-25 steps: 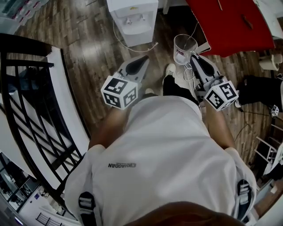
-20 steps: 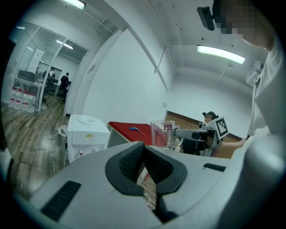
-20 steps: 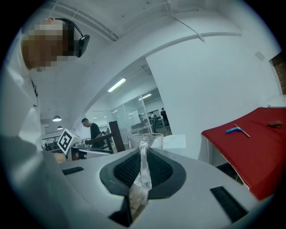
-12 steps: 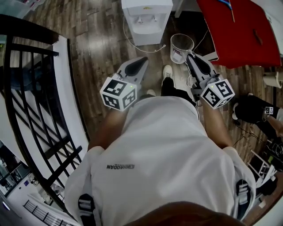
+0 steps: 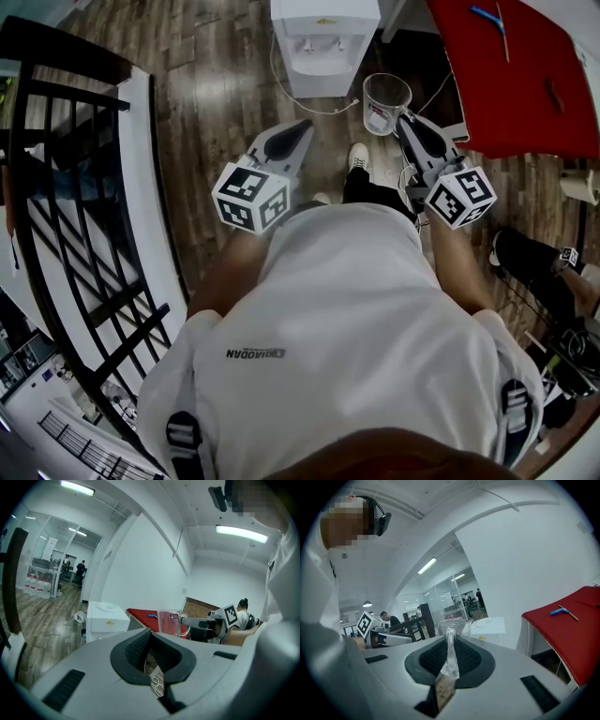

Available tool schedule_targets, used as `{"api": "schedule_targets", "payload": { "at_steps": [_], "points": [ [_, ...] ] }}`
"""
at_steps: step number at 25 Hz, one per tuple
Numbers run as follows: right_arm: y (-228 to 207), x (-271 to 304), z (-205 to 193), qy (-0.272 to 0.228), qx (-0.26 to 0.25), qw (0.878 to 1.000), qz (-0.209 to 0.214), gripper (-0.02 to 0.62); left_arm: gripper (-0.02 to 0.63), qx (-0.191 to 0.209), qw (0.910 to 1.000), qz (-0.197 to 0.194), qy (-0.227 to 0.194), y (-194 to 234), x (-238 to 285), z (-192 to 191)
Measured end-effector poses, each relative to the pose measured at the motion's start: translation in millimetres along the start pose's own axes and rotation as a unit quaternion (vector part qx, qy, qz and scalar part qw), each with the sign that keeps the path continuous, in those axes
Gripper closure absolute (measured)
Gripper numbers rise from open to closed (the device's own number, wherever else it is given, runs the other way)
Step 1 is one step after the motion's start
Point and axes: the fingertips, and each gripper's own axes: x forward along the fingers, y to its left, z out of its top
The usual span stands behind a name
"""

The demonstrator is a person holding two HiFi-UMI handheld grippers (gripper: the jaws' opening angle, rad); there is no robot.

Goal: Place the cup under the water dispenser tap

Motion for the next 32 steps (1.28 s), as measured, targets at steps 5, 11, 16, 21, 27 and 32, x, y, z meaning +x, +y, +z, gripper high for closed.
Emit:
{"api": "schedule_targets", "payload": {
  "at_steps": [5, 11, 16, 21, 27, 32],
  "points": [
    [-9.2, 14.0, 1.4, 0.006, 0.001, 1.0, 0.006, 0.546, 0.611, -0.005, 0.9999, 0.01, 0.004, 9.5, 8.3, 0.6],
    [-28.0, 27.9, 4.9, 0.007, 0.005, 1.0, 0.015, 0.546, 0.611, -0.006, 0.9998, 0.016, 0.006, 19.1, 29.3, 7.9],
    [-55.4, 41.3, 4.0, 0.011, 0.01, 1.0, 0.02, 0.546, 0.611, -0.005, 0.9996, 0.022, 0.015, 26.8, 56.7, 9.9],
    [-84.5, 60.5, 13.4, 0.026, 0.007, 0.999, 0.04, 0.546, 0.611, -0.005, 0.999, 0.043, 0.011, 38.3, 83.8, 29.7],
    [-114.1, 85.0, 24.6, 0.04, -0.006, 0.996, 0.074, 0.546, 0.611, -0.012, 0.9972, 0.073, 0.005, 50.5, 114.6, 47.3],
    [-137.0, 102.5, 18.6, 0.061, -0.013, 0.993, 0.103, 0.546, 0.611, -0.025, 0.9951, 0.095, 0.014, 57.2, 140.9, 48.9]
  ]
}}
